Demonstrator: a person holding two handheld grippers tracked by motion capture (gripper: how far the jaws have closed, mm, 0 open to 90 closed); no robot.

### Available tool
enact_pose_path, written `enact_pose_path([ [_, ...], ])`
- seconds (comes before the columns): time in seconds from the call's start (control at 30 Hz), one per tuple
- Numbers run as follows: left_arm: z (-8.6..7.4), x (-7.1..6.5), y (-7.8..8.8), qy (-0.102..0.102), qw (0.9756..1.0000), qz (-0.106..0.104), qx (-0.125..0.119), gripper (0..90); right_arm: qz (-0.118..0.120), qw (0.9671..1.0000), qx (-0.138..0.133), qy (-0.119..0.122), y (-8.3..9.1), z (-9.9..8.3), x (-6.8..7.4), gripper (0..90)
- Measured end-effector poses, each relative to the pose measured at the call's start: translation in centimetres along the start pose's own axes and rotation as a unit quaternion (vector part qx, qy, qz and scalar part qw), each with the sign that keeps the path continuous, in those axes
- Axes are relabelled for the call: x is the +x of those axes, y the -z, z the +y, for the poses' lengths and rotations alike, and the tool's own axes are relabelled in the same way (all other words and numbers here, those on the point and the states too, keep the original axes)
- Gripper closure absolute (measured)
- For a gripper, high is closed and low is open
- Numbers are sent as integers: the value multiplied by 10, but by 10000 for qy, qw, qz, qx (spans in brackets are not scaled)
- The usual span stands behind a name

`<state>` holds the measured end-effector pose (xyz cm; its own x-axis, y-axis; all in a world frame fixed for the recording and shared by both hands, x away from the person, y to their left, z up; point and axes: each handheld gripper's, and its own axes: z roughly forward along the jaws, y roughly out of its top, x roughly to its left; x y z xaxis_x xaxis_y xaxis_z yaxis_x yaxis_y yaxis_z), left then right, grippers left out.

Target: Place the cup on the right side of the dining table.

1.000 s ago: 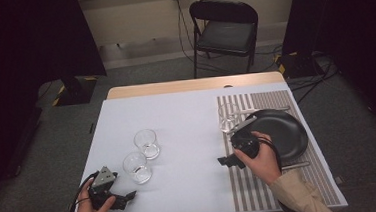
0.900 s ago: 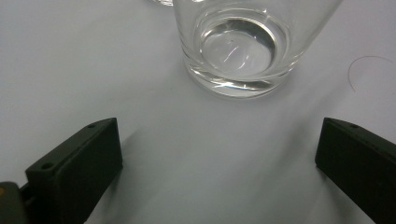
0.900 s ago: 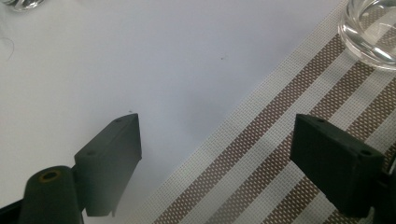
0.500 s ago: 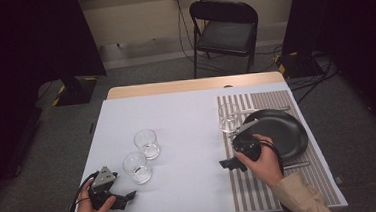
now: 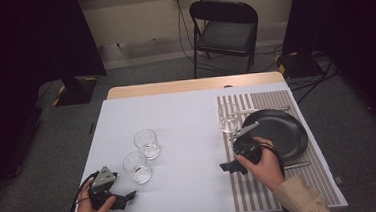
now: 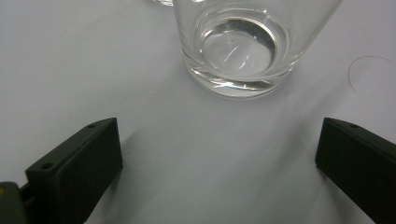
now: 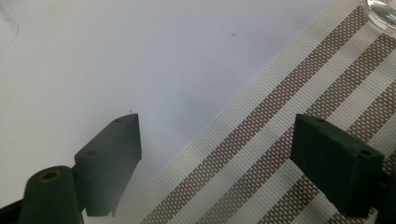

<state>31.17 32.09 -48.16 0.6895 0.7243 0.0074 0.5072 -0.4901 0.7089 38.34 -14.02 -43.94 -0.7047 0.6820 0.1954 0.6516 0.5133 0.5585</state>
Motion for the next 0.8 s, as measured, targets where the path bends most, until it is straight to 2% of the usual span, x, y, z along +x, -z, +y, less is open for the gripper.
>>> enact_pose_path([
  [0.8, 0, 0, 0, 7, 10000, -8, 0, 0, 35, 9999, 74, 90, -3, -11, 5, 153],
])
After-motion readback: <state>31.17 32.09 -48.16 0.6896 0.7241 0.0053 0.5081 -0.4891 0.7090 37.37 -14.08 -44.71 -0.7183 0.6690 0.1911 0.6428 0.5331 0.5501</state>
